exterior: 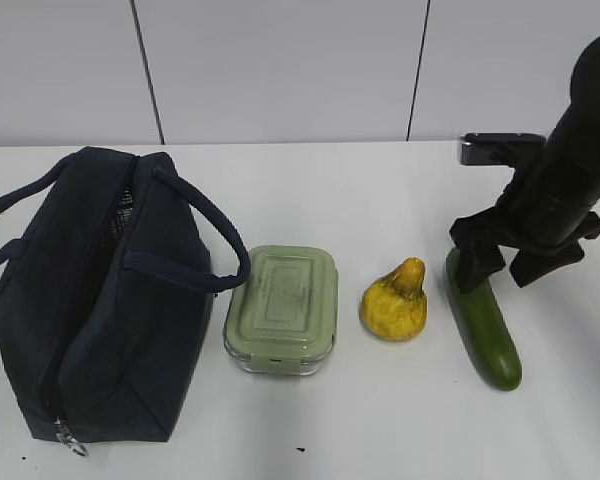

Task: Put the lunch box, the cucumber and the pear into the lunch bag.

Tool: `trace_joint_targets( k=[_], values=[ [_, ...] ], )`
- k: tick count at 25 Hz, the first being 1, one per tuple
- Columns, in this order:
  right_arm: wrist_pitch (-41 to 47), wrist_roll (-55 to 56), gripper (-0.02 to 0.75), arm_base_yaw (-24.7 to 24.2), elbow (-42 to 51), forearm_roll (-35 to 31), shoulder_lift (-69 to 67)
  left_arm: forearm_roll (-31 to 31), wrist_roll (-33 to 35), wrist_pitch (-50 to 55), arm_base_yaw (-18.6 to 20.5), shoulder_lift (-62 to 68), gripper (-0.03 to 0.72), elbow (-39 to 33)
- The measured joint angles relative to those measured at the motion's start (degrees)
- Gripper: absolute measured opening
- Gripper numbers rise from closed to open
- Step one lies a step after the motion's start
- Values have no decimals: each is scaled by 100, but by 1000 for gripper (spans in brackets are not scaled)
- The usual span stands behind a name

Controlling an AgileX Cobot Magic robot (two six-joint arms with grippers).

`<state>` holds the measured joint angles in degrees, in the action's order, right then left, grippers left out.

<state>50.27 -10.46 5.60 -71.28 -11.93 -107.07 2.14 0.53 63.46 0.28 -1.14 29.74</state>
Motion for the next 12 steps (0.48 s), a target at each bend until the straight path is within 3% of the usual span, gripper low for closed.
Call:
trace_joint_targets(
  k=[12],
  values=[
    [244, 436, 577, 0, -949, 155, -1056, 0, 0, 0, 0, 0, 238, 0]
  ],
)
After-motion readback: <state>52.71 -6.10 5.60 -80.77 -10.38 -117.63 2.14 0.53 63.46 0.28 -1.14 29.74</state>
